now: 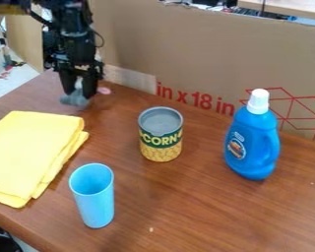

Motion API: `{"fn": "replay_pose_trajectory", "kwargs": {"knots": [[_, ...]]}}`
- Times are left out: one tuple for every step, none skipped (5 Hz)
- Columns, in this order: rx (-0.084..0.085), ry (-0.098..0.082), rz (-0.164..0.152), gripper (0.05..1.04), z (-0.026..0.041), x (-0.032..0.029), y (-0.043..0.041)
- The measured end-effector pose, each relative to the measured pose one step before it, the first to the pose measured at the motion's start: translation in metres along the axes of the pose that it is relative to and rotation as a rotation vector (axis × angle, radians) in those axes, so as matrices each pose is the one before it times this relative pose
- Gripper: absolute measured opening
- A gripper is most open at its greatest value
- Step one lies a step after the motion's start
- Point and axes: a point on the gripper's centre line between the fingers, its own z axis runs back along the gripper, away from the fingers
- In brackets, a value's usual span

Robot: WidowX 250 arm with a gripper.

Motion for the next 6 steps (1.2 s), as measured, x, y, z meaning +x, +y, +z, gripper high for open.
{"fn": "replay_pose_trajectory", "kwargs": {"knots": [[0.0141, 0.0216, 0.0488, 0.639, -0.00655, -0.00607, 0.01634], [0.0046, 0.0068, 0.0177, 0.639, -0.00161, -0.00082, 0.0065], [-0.0028, 0.0041, 0.0246, 0.683, -0.00042, -0.00087, 0.00017], [-0.0157, -0.0963, 0.0458, 0.961, 0.00962, -0.00252, -0.00473], [0.0185, -0.1058, 0.0154, 1.006, 0.03717, -0.01055, -0.0018], [-0.0075, -0.0943, -0.0394, 1.001, 0.03975, -0.01575, -0.00672]]}}
